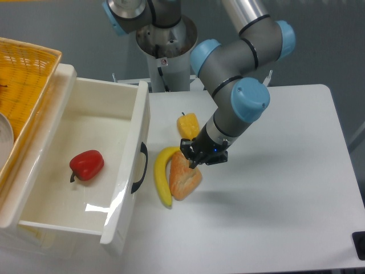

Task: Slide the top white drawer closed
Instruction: 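Lower the gripper against the drawer front beside its black handle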

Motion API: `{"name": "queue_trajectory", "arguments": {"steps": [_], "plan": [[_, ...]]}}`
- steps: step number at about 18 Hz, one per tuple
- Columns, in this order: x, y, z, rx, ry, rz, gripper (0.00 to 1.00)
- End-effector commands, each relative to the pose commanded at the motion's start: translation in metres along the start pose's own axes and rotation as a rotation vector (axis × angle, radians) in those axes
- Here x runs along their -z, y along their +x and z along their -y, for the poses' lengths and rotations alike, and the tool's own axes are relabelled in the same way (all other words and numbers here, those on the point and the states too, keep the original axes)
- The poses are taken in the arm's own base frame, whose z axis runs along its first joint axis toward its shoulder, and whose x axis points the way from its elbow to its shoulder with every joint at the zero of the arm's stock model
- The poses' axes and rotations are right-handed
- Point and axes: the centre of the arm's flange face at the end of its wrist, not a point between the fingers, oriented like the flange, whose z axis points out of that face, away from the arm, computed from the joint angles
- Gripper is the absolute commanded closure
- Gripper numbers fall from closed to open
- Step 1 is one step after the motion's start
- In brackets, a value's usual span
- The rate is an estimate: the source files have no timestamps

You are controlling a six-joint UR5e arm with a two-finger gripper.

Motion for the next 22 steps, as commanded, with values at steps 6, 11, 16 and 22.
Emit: {"name": "queue_trajectory", "arguments": {"steps": [6, 11, 16, 22], "plan": [[-0.002, 0.015, 0.007, -0.014, 0.035, -0.059, 0.92], [-0.014, 0.041, 0.014, -0.044, 0.026, -0.083, 0.92], [-0.020, 0.056, 0.018, -0.047, 0.022, -0.096, 0.92], [-0.023, 0.065, 0.020, -0.041, 0.025, -0.114, 0.91]]}}
